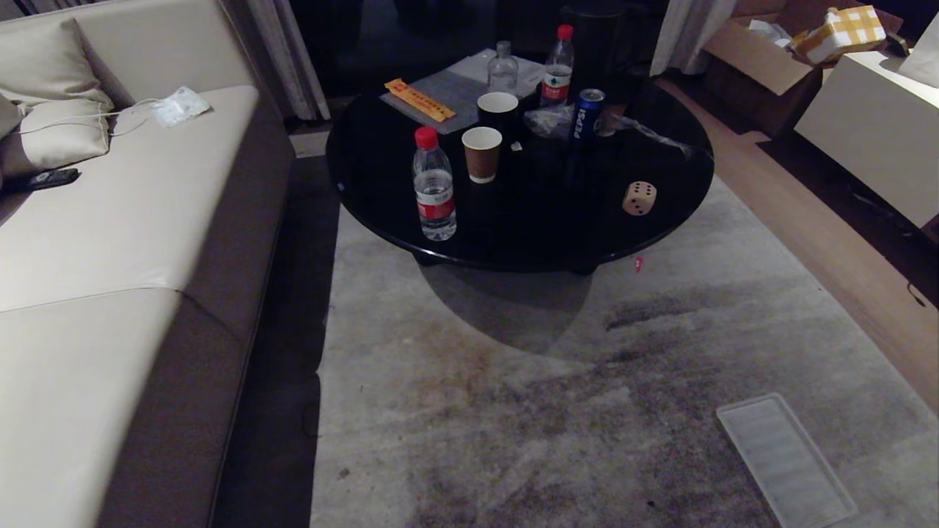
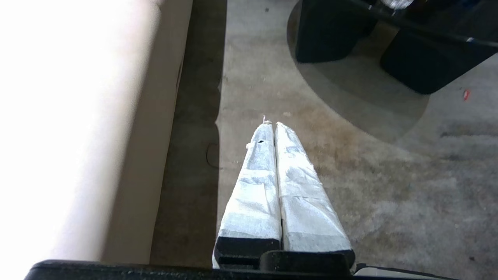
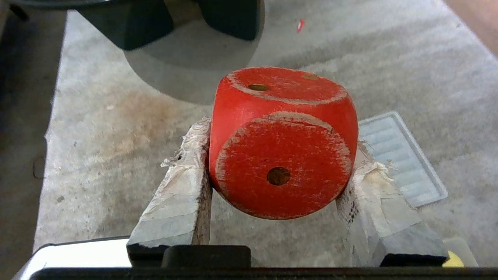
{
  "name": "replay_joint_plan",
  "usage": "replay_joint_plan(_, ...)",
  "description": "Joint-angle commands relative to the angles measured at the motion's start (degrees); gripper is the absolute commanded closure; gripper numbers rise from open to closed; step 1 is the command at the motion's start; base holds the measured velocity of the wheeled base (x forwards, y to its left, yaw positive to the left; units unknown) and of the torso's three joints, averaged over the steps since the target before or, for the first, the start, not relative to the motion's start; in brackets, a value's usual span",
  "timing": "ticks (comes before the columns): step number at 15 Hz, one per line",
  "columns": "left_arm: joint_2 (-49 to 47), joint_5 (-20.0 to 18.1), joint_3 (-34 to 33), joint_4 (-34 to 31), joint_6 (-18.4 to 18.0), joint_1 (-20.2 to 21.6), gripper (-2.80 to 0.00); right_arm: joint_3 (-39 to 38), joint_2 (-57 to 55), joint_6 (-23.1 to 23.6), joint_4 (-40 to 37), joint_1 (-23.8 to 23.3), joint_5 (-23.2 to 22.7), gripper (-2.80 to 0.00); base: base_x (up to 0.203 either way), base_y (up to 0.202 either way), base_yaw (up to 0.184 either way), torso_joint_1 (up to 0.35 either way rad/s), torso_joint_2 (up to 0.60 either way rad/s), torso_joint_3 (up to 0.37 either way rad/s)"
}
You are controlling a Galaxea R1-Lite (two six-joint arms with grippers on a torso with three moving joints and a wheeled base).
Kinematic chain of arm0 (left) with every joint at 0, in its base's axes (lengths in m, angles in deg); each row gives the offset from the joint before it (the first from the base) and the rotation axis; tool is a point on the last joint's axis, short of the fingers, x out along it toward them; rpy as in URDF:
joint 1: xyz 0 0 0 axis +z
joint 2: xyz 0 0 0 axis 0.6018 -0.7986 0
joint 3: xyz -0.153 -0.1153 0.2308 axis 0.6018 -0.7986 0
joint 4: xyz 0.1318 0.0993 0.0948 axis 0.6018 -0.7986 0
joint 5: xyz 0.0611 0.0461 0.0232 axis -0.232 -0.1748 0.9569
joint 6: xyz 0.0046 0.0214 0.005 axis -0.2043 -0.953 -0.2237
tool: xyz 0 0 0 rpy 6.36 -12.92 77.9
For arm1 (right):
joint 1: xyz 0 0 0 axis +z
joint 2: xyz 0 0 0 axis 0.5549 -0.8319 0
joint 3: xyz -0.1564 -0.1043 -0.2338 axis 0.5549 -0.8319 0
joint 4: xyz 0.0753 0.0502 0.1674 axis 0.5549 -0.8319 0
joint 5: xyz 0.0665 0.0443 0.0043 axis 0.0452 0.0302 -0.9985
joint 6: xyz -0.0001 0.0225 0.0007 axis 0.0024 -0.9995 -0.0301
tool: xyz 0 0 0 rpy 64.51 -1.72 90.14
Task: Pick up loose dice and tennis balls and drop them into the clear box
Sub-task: Put the toys in the box
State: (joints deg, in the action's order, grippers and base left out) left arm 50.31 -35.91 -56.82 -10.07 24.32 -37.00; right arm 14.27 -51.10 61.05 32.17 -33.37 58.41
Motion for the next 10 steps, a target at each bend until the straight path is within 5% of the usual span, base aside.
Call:
replay_joint_plan(1, -0.1, 0.0, -0.1, 0.0, 0.1, 0.0, 0.0, 0.0, -0.1, 0.0, 0.0, 0.0, 0.0, 0.0, 0.0, 0.0, 0.0, 0.007, 0.0, 0.203)
replay_joint_plan(10, -0.1, 0.0, -0.1, 0.0, 0.5, 0.0, 0.0, 0.0, -0.1, 0.0, 0.0, 0.0, 0.0, 0.0, 0.0, 0.0, 0.0, 0.003, 0.0, 0.202)
